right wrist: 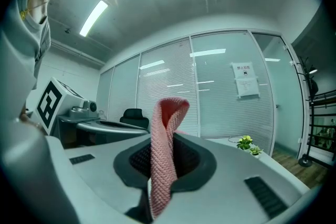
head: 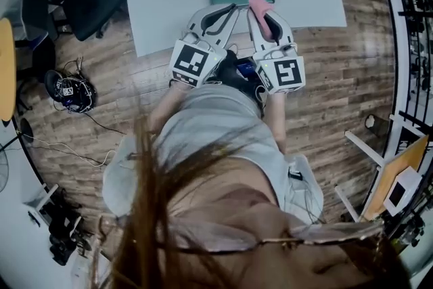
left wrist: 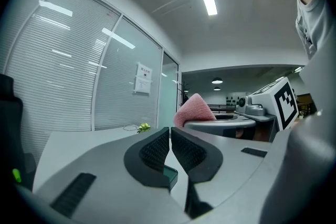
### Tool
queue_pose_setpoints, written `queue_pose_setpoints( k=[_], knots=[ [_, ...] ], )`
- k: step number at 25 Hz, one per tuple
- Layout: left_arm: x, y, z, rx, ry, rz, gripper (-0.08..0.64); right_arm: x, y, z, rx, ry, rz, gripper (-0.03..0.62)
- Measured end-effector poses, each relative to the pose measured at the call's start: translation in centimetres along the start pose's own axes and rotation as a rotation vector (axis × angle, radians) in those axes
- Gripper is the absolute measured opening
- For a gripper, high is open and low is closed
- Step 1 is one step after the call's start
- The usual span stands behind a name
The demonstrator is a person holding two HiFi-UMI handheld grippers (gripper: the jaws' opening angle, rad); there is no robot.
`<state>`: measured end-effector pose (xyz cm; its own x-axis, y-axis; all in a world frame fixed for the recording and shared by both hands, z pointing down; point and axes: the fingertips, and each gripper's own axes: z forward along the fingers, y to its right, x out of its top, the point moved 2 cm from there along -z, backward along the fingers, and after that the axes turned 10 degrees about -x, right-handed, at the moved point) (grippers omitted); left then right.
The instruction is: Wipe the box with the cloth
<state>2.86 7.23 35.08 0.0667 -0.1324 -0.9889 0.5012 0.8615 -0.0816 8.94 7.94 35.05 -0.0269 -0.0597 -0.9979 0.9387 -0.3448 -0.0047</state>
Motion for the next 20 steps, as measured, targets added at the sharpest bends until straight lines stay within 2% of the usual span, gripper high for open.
queue_pose_setpoints(
  k=[7, 15, 20],
  knots=[
    [1.1, -3.0, 4.1, 0.033, 0.009, 0.005, 0.037, 0.2, 3.6, 3.9, 0.038, -0.005, -0.012, 0.040],
    [0.4, -5.2, 7.5, 0.101, -0.029, -0.005, 0.038, -0.7, 7.1, 6.8, 0.096, -0.032, -0.033, 0.040],
    [-0.3, -6.4, 8.1, 0.137, -0.037, -0.015, 0.038, -1.4, 7.6, 8.3, 0.146, -0.042, -0.043, 0.040]
  ],
)
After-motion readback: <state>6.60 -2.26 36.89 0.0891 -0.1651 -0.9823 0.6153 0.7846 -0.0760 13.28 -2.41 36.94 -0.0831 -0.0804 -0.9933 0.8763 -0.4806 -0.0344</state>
